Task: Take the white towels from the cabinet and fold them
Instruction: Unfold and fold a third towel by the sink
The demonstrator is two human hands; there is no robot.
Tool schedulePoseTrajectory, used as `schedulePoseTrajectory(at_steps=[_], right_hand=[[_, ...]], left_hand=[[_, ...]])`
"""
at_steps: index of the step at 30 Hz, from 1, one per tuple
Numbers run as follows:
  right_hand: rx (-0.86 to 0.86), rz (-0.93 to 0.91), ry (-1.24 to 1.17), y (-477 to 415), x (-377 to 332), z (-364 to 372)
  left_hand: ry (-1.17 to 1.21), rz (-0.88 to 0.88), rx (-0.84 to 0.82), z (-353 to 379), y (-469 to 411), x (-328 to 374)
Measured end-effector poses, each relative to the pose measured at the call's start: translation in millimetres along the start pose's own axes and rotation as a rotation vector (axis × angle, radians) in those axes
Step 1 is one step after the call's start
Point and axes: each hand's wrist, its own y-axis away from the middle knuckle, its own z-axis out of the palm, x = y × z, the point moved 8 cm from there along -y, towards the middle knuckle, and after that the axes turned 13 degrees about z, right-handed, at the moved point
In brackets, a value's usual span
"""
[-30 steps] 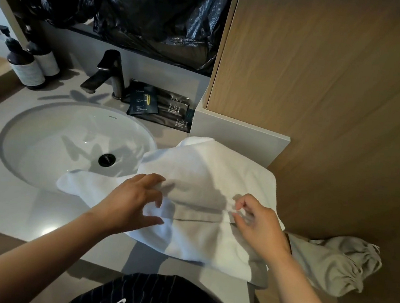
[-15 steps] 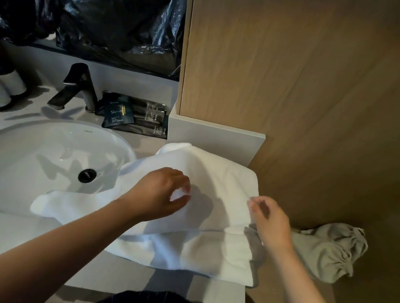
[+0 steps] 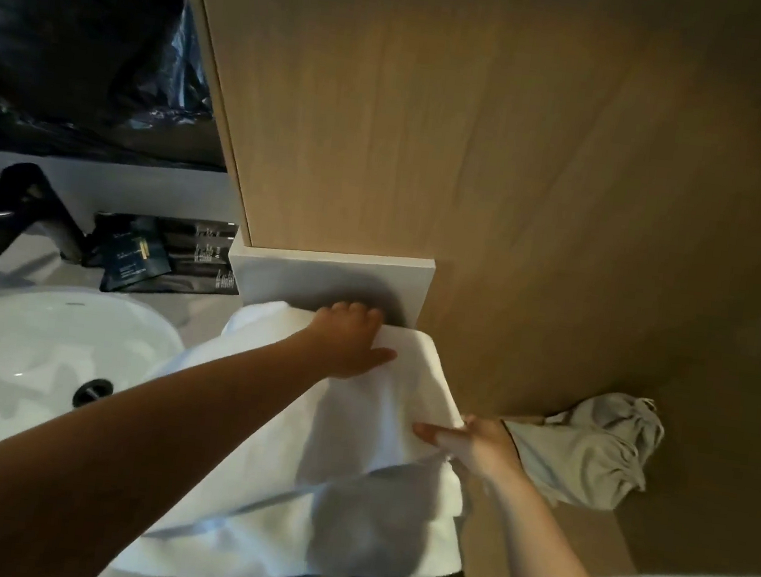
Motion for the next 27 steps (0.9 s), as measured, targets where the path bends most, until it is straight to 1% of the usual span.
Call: schedulePoseTrajectory(at_steps=[2,4,7,9,11,14,16,18,20,22,25,27], right_hand=[[-0.034,0.084,0.014,-2.1,3.4,4.2],[-0.129,0.141,-0.072,-6.9,9.0,14.0],[-0.147,0.179,-0.151,-6.6,14.8,17.2],[-0.160,0.170,-0.312,-9.6,15.6,17.0],[-0.154,0.181,-0.468,-11.7,18.3,16.6],[-0.043,0.202,-0.529,-12.0,25.4,11.5],[0.017,0.115,-0.578,-8.8,20.9,5.2],[0.031,-0.003,-0.695,-0.6,13.1,-1.8],[0.025,-0.099,-0.867,10.0,8.6,-10.3],[-0.017,-0.161,-0.988,19.8,7.1,-11.8],[-0.089,-0.150,-1.017,31.2,10.4,2.8],[-0.116,-0.090,-0.976,36.7,11.9,16.7]], left_hand=[[-0.015,0.014,-0.026,3.5,-13.2,3.1],[-0.013,0.033,-0.059,7.8,-24.6,5.5],[0.014,-0.018,-0.197,18.8,-34.6,0.7],[0.028,-0.041,-0.245,24.3,-37.4,-1.3],[0.035,-0.035,-0.232,25.6,-39.5,-1.1],[0.085,-0.034,-0.201,22.8,-41.5,-6.4],[0.154,-0.029,-0.174,18.5,-42.3,-11.6],[0.240,-0.028,-0.067,7.5,-43.8,-15.2],[0.300,-0.032,0.045,-10.4,-45.8,-17.0],[0.377,-0.038,0.070,-25.7,-47.6,-20.2],[0.539,-0.057,0.037,-48.4,-43.0,-24.0],[0.690,0.000,0.012,-58.5,-36.6,-19.4]])
